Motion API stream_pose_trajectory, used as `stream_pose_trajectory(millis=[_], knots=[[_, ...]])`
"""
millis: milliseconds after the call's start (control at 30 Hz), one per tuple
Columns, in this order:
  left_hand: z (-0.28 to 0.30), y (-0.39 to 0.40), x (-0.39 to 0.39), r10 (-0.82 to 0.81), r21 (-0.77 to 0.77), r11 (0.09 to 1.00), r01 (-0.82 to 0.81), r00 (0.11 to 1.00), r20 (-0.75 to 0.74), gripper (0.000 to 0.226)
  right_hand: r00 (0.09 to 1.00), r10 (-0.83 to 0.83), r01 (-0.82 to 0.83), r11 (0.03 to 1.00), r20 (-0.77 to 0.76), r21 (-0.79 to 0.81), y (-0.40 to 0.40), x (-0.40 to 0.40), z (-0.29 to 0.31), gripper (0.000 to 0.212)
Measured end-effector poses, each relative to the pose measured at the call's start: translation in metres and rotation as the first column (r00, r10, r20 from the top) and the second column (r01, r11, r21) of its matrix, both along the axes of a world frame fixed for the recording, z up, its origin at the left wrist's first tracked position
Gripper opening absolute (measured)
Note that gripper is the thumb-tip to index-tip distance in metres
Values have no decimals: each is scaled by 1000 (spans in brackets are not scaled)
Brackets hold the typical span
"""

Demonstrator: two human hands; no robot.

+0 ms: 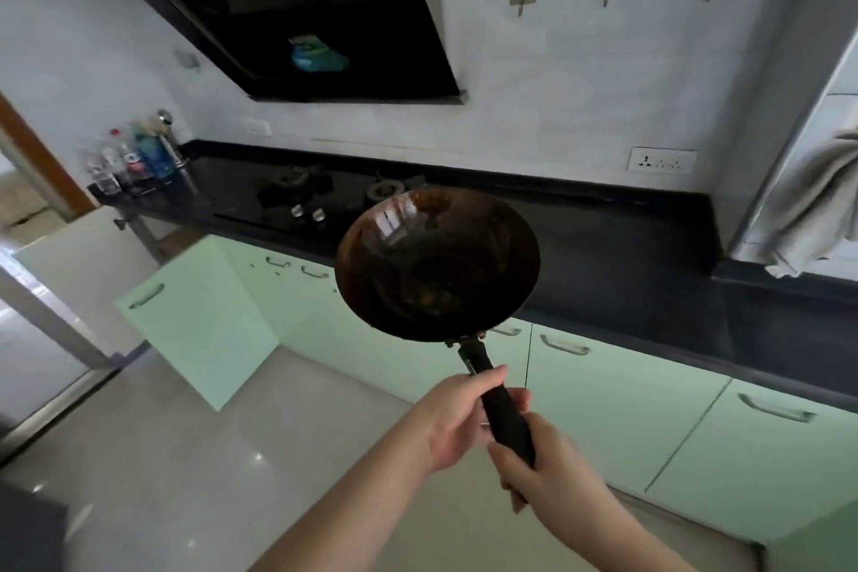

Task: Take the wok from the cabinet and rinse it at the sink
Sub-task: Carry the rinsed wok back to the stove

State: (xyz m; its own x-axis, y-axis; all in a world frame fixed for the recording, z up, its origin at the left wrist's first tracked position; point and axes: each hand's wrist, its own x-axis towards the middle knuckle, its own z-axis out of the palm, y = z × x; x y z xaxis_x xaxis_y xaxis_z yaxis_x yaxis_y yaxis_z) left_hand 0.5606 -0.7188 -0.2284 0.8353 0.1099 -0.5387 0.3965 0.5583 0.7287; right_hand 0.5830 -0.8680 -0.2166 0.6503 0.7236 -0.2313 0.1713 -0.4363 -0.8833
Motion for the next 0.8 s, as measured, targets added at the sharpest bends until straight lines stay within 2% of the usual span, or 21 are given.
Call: stream_pose_trajectory(millis=[133, 367, 800], knots=[[-1, 74, -23, 25, 12, 1000, -25, 1000, 2, 51, 1000, 13, -13, 1000, -15, 11, 74, -20, 1, 6], [2, 169, -53, -2, 83, 997, 1, 1000, 20, 47, 992, 6, -3, 1000, -129, 26, 176, -50, 9, 13], [9, 287, -87, 44, 142, 989, -43, 999, -1, 50, 988, 85, -83, 996, -131, 15, 304, -68, 7, 24]])
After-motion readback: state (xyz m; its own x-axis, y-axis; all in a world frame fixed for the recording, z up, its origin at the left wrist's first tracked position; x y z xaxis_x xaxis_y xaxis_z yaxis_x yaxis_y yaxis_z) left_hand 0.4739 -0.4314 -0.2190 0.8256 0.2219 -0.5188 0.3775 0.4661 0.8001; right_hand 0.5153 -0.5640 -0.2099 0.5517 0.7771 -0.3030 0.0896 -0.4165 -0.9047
